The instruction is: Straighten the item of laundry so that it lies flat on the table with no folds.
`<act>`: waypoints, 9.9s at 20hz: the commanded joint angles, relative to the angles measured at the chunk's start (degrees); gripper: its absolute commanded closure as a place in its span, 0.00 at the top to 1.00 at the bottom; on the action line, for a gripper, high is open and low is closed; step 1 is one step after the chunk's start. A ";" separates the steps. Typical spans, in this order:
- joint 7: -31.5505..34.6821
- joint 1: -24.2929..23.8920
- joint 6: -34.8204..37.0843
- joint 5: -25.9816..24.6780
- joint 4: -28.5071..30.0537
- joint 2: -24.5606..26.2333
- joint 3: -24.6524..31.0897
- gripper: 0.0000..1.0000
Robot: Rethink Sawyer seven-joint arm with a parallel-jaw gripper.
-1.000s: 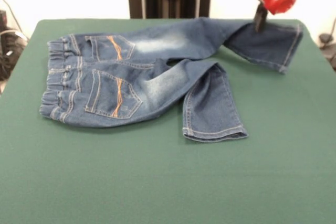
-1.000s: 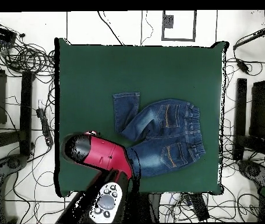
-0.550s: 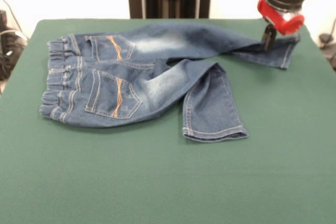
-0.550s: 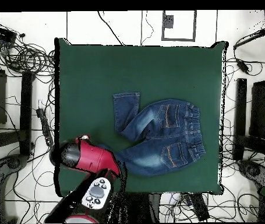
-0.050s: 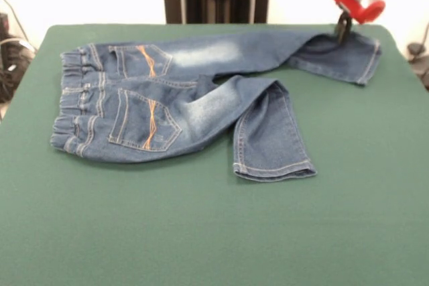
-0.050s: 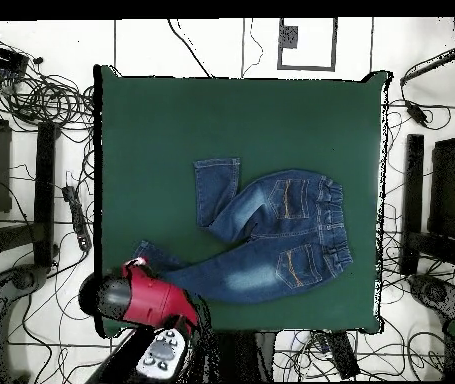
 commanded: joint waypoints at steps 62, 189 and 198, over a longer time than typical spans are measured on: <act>6.84 1.26 -9.40 5.33 -16.48 20.22 -0.55 0.00; 1.64 -19.36 -7.84 -24.47 -7.85 5.58 -2.46 1.00; 1.37 -22.82 -10.79 -29.84 -8.28 5.74 -3.41 1.00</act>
